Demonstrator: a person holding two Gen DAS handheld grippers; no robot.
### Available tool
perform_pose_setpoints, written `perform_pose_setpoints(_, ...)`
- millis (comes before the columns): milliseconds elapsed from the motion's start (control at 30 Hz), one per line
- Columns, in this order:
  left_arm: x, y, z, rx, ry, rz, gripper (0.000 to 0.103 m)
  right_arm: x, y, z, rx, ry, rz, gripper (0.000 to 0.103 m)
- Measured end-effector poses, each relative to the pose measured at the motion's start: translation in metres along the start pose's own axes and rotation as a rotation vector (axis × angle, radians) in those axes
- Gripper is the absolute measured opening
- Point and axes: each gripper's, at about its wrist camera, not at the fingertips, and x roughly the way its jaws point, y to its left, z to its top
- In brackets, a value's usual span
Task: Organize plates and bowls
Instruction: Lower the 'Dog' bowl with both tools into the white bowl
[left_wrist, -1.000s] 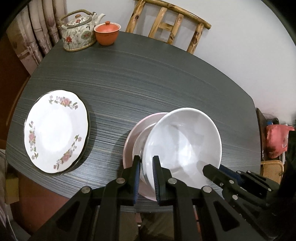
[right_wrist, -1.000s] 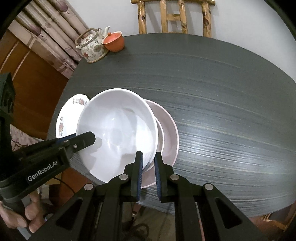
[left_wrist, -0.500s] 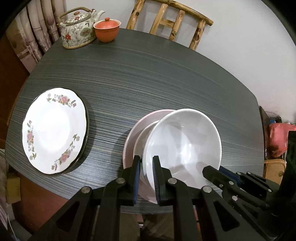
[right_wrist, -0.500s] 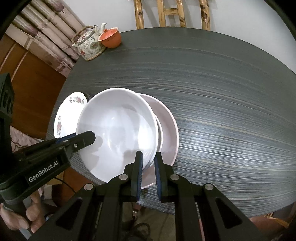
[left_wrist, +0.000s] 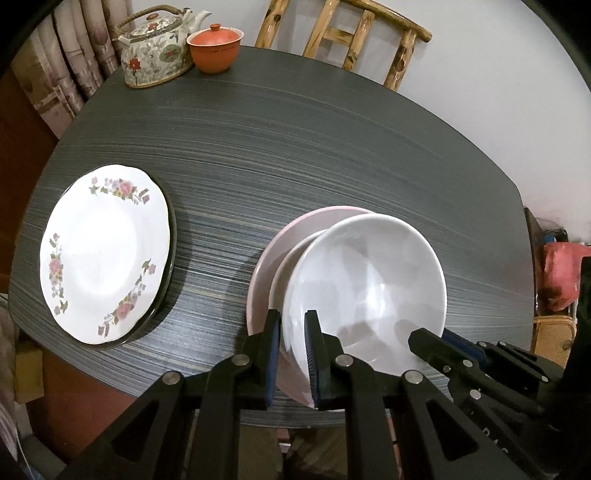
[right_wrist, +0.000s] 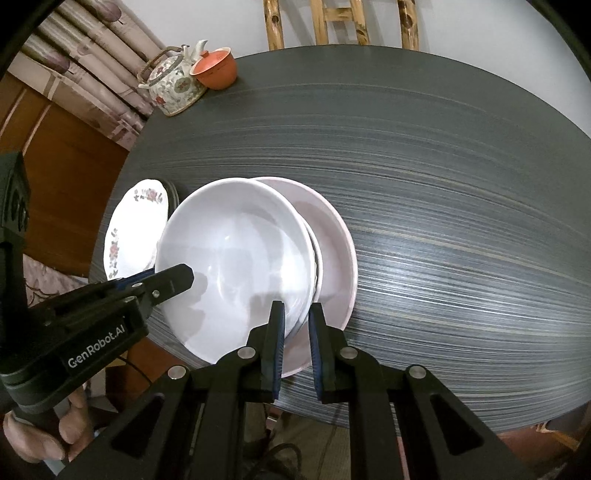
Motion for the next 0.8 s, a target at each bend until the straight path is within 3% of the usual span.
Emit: perform_pose_setpoints(800,0.004,0.0,0.004,0.008,-0.011,-0.005,0.013,0.016,0.004,-0.002,0.002,-0.009,-0.024,0.016)
